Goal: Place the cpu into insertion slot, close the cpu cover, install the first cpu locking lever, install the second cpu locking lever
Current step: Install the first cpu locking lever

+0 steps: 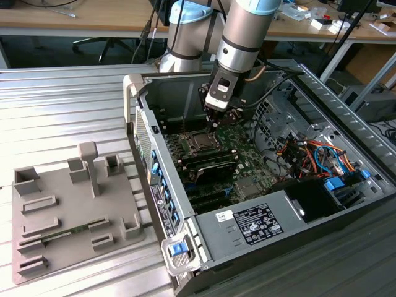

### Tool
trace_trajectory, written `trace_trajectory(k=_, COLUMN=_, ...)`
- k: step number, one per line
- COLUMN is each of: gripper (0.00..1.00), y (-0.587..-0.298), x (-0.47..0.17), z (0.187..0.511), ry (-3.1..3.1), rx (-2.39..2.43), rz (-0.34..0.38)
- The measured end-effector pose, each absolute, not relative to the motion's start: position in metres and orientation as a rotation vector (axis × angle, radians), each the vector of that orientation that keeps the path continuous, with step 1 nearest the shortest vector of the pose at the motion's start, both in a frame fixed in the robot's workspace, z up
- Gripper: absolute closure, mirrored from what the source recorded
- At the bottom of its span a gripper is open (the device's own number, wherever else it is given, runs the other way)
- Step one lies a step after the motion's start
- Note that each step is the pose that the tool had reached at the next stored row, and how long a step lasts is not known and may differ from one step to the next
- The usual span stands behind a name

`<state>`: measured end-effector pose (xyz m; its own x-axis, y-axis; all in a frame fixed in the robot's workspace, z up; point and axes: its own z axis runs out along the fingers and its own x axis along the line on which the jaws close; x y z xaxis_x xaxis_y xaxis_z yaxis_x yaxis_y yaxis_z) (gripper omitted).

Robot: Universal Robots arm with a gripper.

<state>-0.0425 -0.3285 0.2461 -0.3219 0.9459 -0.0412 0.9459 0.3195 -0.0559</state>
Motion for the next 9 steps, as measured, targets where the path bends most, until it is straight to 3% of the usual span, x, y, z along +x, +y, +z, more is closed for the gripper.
trace_trajectory(k=9, gripper=0.89, y=-0.3285, x=-0.0425, z=0.2461, ry=2.574, rx=1.794, rz=-0.109)
